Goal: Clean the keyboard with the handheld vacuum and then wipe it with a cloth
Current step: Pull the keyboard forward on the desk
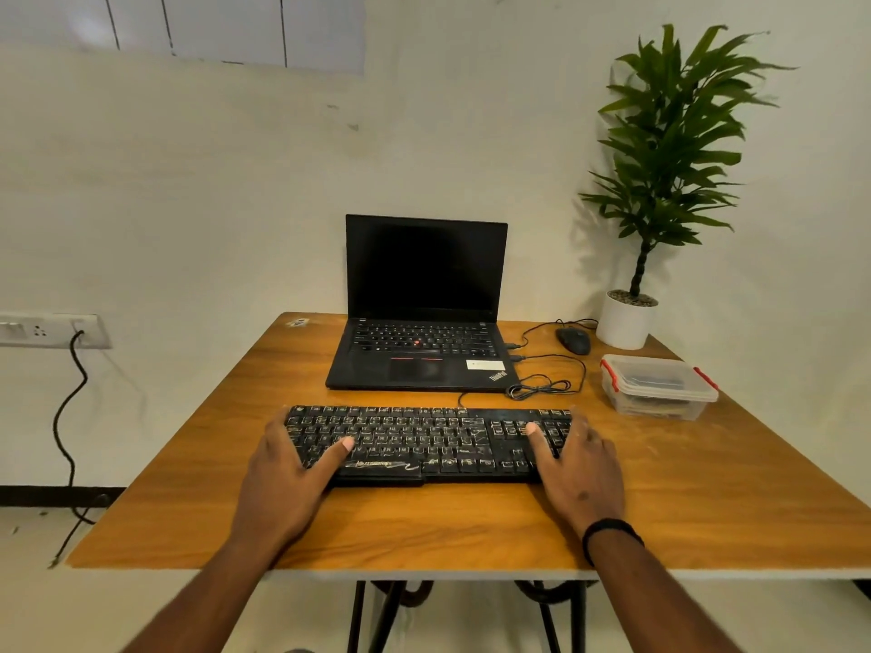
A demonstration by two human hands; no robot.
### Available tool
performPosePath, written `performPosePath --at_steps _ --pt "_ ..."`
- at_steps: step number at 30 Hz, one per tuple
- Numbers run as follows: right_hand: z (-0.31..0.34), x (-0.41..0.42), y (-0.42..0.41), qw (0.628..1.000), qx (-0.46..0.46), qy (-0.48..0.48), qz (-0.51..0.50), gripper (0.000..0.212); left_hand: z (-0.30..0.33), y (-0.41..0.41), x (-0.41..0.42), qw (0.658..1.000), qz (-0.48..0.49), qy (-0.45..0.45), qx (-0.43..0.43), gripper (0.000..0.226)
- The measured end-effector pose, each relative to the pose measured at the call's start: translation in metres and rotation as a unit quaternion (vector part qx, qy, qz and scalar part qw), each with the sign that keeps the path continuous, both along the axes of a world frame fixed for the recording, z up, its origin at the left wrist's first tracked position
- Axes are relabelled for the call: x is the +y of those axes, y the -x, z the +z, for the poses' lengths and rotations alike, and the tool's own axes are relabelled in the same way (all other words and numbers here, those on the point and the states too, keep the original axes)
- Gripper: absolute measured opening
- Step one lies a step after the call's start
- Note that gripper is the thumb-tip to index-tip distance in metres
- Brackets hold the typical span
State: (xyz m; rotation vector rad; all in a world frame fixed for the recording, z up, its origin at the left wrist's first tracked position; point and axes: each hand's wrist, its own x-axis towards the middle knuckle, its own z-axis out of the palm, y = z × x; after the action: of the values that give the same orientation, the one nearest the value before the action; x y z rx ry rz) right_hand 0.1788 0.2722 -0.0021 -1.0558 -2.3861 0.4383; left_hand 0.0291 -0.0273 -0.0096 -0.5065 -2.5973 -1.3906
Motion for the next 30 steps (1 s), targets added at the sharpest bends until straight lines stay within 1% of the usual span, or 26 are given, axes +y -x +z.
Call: performPosePath --at_steps 5,16,17,19,20,22,25,28,30 --pt "0.002 -0.005 -0.008 1.0 0.008 0.005 0.001 0.078 0.002 -0.004 -0.003 1.0 0.0 -0.015 -0.011 0.108" --pt "0.0 -0.004 -0.007 1.0 0.011 -0.002 -0.001 0.075 -0.002 -0.001 -0.002 1.0 0.004 0.015 -0.009 0.109" --pt "0.0 -0.004 -0.007 1.0 0.012 -0.006 -0.006 0.075 -0.003 -0.003 -0.002 1.0 0.011 0.026 0.013 0.107" --pt "0.002 -0.003 -0.008 0.999 0.019 -0.03 -0.02 0.074 -0.001 -0.01 0.002 0.995 0.022 0.033 0.092 0.099" --pt "0.004 -0.001 -0.008 0.999 0.023 -0.042 -0.024 0.072 0.002 -0.016 0.007 0.991 0.019 0.02 0.133 0.095" --pt "0.011 0.008 -0.009 0.998 0.034 -0.052 -0.029 0.067 0.006 -0.026 0.022 0.983 0.0 -0.02 0.18 0.085" --pt "0.021 0.034 -0.01 0.994 0.089 -0.056 -0.021 0.058 0.016 -0.04 0.062 0.978 -0.056 -0.071 0.186 0.078" --pt "0.035 0.068 -0.008 0.979 0.199 -0.037 -0.008 0.042 0.032 -0.05 0.115 0.974 -0.136 -0.102 0.15 0.075" --pt "0.045 0.101 -0.005 0.964 0.264 -0.032 -0.026 0.03 0.044 -0.055 0.154 0.961 -0.208 -0.112 0.145 0.069"
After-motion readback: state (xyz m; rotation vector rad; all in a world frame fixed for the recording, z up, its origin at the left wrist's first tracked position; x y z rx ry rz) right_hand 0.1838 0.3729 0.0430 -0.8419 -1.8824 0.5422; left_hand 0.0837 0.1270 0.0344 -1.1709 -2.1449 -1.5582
